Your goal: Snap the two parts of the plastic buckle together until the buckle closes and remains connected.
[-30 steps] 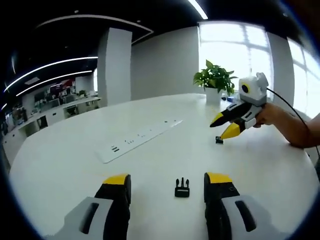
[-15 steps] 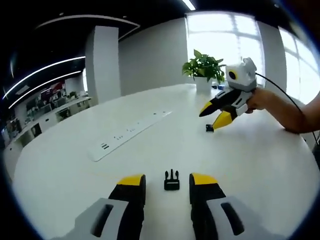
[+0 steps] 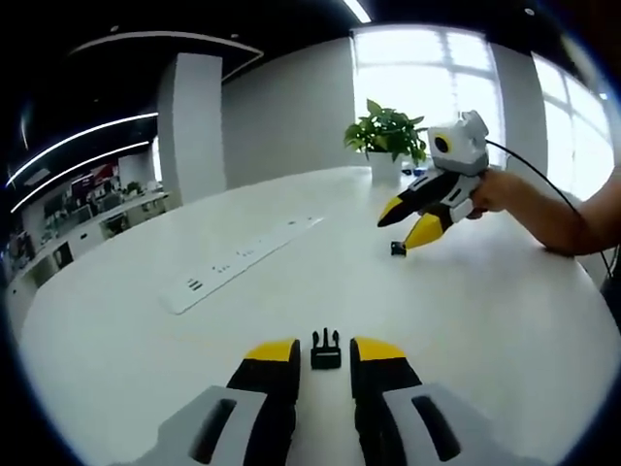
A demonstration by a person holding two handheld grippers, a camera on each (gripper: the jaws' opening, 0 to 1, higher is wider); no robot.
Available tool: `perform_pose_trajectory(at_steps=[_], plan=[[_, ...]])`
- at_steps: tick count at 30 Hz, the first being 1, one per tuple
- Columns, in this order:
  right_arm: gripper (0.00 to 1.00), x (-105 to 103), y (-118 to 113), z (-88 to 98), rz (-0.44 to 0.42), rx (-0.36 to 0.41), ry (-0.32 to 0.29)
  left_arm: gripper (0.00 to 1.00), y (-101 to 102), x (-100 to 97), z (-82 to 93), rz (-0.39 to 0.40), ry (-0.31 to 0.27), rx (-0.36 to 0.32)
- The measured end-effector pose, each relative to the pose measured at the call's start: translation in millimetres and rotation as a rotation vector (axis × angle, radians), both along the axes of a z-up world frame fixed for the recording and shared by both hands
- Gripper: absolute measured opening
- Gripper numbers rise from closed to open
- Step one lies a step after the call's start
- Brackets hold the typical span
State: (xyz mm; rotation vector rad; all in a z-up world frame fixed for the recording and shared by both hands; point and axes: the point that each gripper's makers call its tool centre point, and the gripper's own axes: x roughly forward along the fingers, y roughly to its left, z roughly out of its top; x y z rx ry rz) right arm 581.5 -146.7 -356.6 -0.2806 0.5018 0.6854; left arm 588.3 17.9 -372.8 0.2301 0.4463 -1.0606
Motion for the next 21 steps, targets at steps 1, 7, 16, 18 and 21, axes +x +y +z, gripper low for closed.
perform_pose_trajectory(at_steps=[1, 7, 16, 18, 21], plan=[[0.36, 0.2, -0.1, -0.7, 0.001, 0.0, 0.003, 0.19, -0.4, -0.7, -0.7, -0.004, 0.002, 0.0], [0.35, 1.0, 0.8, 0.7, 0.006, 0.006, 0.001, 0.16, -1.4, -1.3, -5.6, -0.005, 0.01, 0.008], [0.35, 0.2, 2.5, 0.5, 0.012, 0.006, 0.003, 0.15, -4.4, -2.3, -5.9, 0.002, 0.015, -0.002], [0.35, 0.1, 2.2, 0.3, 0.012, 0.005, 0.004, 0.15, -4.0, -1.5, -6.1, 0.01, 0.01, 0.004], [0.35, 0.4, 1.6, 0.4, 0.01, 0.005, 0.003, 0.15, -3.6, -1.3, -6.4, 0.012, -0.003, 0.021]])
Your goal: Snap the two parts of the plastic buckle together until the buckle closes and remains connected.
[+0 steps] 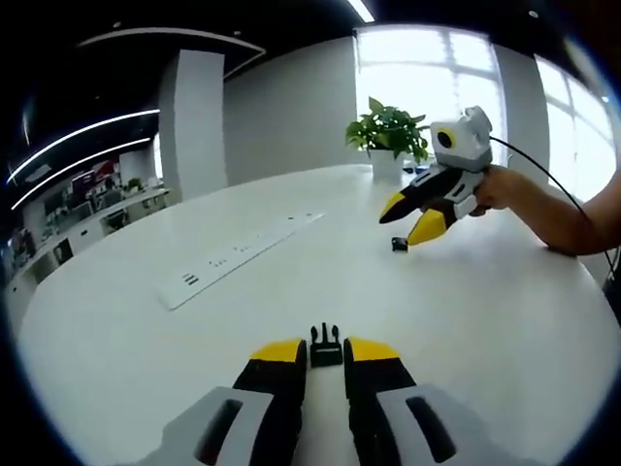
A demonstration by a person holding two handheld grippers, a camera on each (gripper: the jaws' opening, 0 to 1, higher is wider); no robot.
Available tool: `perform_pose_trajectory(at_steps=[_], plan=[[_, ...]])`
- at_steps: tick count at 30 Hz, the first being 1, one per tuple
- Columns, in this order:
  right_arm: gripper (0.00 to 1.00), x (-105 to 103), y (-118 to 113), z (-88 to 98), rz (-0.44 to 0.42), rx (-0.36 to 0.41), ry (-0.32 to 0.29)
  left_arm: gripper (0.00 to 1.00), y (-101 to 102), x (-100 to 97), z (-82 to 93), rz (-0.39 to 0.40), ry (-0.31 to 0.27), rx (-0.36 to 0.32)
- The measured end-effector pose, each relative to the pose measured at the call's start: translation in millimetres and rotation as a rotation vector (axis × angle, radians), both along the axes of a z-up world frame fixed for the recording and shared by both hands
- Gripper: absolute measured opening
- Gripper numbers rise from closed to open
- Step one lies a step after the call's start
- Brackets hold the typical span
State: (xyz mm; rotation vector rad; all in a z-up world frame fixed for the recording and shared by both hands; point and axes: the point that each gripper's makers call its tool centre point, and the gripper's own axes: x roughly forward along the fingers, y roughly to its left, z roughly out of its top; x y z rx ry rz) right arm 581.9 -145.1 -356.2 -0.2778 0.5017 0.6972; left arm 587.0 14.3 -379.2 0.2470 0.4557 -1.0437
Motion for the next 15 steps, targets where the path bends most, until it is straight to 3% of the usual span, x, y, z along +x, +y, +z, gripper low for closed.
perform_pose_trajectory(at_steps=[15], plan=[[0.34, 0.1, -1.8, 0.1, -0.007, -0.006, 0.002, 0.12, -3.5, -3.0, 0.4, 0.009, 0.009, 0.014]])
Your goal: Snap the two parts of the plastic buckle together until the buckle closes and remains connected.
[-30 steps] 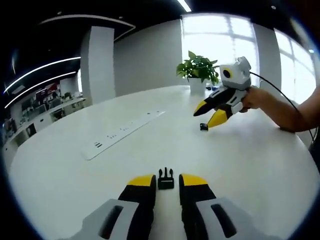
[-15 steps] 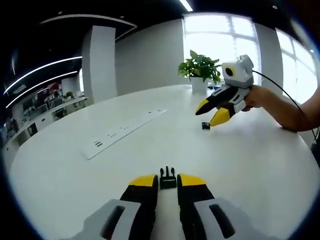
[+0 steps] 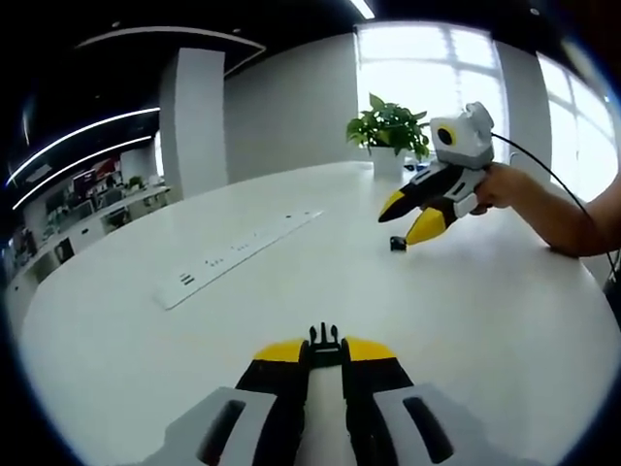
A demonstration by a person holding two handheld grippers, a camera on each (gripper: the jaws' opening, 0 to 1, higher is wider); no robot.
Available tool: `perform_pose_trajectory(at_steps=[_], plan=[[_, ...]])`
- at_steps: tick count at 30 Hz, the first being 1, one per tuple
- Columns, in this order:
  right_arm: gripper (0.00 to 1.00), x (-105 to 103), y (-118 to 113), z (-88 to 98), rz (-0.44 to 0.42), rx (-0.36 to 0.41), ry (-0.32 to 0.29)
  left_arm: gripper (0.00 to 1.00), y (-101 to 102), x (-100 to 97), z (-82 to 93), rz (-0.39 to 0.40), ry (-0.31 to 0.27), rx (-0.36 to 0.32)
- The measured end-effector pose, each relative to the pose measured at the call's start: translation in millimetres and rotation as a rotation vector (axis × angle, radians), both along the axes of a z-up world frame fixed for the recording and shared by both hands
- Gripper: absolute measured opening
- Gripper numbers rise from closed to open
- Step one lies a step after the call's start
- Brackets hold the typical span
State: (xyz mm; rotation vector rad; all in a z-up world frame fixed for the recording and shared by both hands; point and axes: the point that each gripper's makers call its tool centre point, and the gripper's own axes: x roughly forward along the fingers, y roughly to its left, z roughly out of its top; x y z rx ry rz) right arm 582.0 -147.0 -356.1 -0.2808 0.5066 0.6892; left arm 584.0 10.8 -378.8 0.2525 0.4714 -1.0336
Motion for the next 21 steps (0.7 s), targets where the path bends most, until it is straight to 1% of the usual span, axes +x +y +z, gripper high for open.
perform_pose_trajectory(at_steps=[2, 5, 8, 10, 12, 15, 21], plan=[[0.33, 1.2, -2.0, 0.0, -0.008, -0.004, 0.0, 0.12, 0.0, 0.1, -0.2, 0.0, -0.004, 0.006], [0.33, 4.6, -8.8, 0.2, -0.041, -0.014, -0.004, 0.12, 0.5, 0.2, -0.5, 0.003, 0.001, 0.005], [0.32, 5.8, -11.9, 0.8, -0.052, -0.011, -0.001, 0.11, 0.3, -0.2, -1.0, 0.003, 0.009, 0.001], [0.3, 5.1, -11.2, 1.1, -0.047, -0.008, 0.001, 0.11, 0.1, 0.0, -1.1, 0.004, 0.009, 0.002], [0.25, -0.1, -6.4, -2.1, -0.022, -0.006, 0.028, 0.11, -0.1, 0.2, -1.3, 0.005, 0.01, 0.002], [0.29, -0.2, -1.9, -5.9, -0.025, -0.007, 0.039, 0.11, -0.5, -0.5, -1.4, 0.003, 0.012, 0.0], [0.26, -1.5, -4.8, -11.7, -0.015, -0.029, 0.052, 0.11, -0.9, -0.6, -1.6, 0.003, 0.014, -0.003]])
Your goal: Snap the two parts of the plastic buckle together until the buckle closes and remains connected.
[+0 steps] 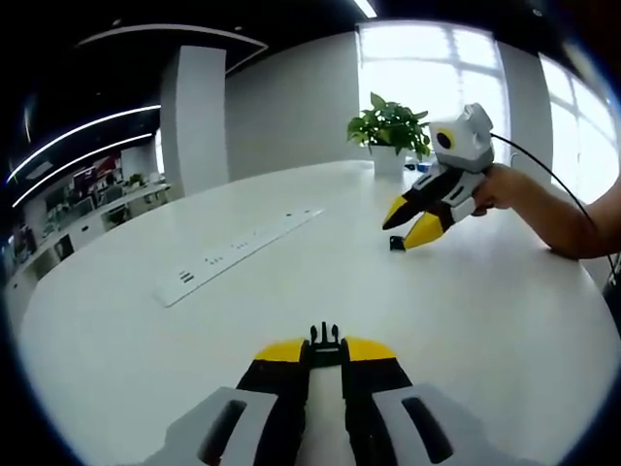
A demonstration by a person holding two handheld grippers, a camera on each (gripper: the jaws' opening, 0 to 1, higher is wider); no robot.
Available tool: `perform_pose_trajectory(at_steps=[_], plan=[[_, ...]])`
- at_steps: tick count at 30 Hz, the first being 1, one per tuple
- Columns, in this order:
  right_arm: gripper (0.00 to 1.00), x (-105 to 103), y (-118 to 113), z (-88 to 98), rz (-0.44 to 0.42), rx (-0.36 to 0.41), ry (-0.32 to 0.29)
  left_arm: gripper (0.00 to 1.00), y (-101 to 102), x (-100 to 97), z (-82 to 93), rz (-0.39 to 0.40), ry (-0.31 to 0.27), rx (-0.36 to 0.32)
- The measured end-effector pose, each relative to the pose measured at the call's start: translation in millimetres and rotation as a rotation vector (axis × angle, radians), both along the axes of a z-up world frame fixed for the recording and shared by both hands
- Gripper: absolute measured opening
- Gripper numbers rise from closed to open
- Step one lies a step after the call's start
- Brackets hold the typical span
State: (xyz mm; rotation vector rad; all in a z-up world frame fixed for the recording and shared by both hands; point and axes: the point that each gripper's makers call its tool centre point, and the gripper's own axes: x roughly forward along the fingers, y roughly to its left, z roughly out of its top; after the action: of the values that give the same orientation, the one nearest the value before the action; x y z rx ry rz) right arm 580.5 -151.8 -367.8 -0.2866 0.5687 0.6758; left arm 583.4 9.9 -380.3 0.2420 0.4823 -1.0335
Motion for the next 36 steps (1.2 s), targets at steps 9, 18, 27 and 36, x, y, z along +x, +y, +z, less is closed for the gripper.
perform_pose_trajectory(at_steps=[9, 18, 27, 36], plan=[[0.25, -3.9, 1.8, -5.5, 0.016, -0.015, 0.019, 0.11, -0.9, -0.2, -0.2, -0.003, 0.001, -0.006], [0.26, -3.5, -3.0, -3.4, 0.003, -0.025, 0.007, 0.11, -1.0, 2.7, -0.6, -0.004, 0.003, -0.009], [0.22, -5.4, 0.3, -6.8, 0.007, -0.021, 0.026, 0.11, -1.2, 2.4, -0.6, -0.005, 0.001, -0.009], [0.17, -2.9, -1.5, -5.3, -0.003, -0.014, 0.018, 0.11, -1.5, 1.4, -0.6, -0.009, 0.001, -0.009]])
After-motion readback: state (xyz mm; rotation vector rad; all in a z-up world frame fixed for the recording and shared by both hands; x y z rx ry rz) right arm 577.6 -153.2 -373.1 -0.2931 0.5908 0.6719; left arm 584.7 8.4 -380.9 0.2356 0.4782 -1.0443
